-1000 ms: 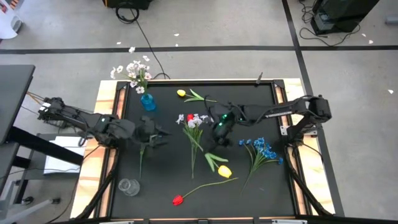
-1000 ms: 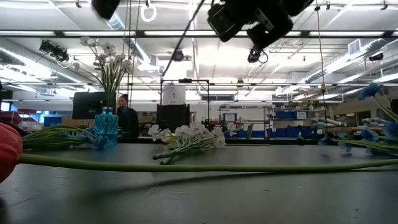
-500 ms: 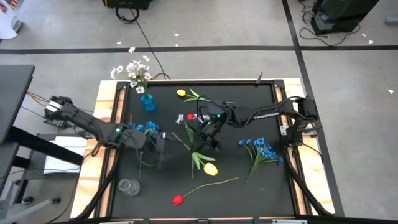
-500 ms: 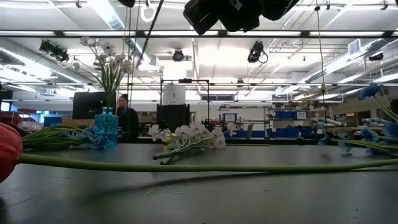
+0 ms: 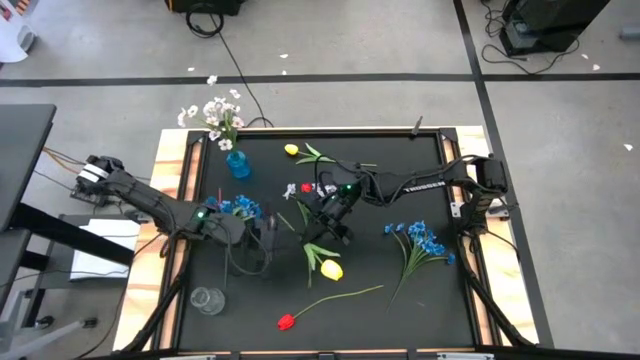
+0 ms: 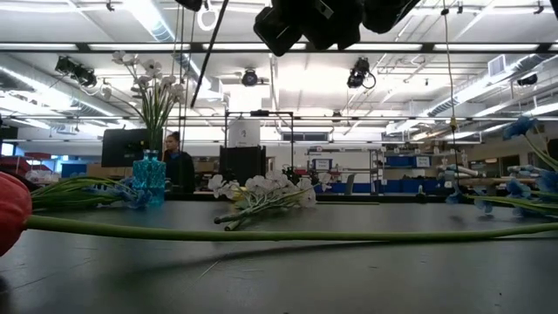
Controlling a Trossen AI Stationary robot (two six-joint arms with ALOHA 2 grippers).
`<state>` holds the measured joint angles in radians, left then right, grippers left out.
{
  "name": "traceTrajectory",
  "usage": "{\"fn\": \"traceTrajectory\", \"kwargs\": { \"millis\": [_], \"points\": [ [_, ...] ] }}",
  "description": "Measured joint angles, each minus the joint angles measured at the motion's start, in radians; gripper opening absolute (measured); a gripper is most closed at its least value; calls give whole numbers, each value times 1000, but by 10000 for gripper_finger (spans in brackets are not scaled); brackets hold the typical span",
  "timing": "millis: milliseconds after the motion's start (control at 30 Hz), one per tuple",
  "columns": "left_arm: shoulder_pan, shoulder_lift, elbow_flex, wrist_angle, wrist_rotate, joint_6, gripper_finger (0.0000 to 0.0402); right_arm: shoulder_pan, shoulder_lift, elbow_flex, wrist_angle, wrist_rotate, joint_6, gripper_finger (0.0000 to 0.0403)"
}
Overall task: Sort flowers into vase by color
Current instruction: Put the bottom yellow flower into the blue vase
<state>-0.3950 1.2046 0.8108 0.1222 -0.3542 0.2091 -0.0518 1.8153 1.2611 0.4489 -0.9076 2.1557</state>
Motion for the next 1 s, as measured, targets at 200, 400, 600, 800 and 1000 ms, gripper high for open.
{"fn": "traceTrajectory", "kwargs": {
  "millis": [200,400,600,800,1000],
  "points": [
    [-2,33,0,25,-4,16,145,13,1,0,7,7,10,32],
    [-2,23,0,50,-11,21,113,20,0,0,7,26,14,32],
    [-2,23,0,47,10,20,61,20,0,0,6,27,15,32],
    [-2,23,0,37,16,22,11,19,0,0,-4,45,-140,33],
    [1,20,-2,-3,-1,-16,5,20,-2,-2,-26,164,-329,65]
  ]
}}
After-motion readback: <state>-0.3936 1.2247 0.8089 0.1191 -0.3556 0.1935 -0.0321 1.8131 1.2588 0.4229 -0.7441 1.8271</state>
